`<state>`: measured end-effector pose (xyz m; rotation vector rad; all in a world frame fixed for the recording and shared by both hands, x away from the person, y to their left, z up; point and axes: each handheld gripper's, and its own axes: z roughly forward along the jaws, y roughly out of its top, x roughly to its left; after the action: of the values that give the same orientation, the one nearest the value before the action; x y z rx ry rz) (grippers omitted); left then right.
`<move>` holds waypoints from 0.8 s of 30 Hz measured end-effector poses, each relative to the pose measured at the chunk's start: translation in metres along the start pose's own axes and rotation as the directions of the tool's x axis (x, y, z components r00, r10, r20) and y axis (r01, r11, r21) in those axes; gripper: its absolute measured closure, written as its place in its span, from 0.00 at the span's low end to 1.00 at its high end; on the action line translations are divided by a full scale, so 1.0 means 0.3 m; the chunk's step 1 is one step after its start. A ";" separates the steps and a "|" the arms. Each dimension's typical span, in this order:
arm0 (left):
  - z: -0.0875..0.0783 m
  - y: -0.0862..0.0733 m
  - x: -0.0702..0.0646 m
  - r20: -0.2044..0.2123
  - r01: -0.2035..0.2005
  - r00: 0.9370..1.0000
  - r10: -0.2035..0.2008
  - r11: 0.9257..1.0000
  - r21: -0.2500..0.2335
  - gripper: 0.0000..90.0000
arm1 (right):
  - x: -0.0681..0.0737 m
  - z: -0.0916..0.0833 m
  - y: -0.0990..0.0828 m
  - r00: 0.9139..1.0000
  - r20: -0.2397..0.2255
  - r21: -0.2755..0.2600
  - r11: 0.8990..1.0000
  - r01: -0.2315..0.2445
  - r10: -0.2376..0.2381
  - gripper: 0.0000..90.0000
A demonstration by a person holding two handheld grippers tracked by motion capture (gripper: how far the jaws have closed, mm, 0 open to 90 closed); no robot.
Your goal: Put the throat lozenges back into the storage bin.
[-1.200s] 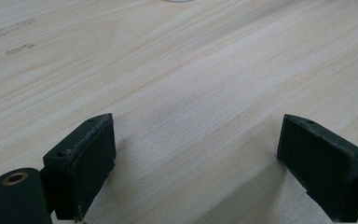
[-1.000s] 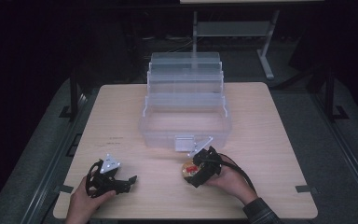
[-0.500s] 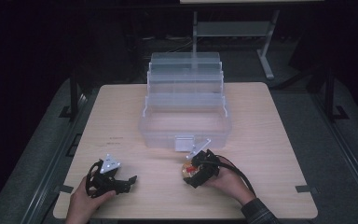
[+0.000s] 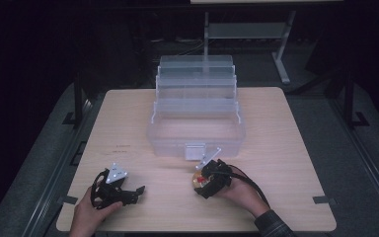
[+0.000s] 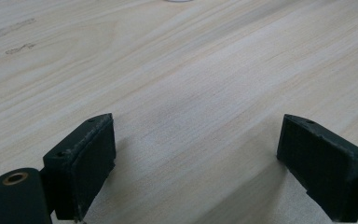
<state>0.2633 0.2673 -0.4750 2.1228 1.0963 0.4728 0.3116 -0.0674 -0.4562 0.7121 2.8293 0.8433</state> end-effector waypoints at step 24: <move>0.000 0.000 0.000 0.000 0.000 1.000 0.000 1.000 0.000 0.12 | 0.003 -0.020 0.005 1.000 0.009 0.017 1.000 -0.015 0.014 0.22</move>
<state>0.2633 0.2673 -0.4750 2.1231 1.0963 0.4731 0.3101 -0.0689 -0.4504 0.7375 2.8306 0.8172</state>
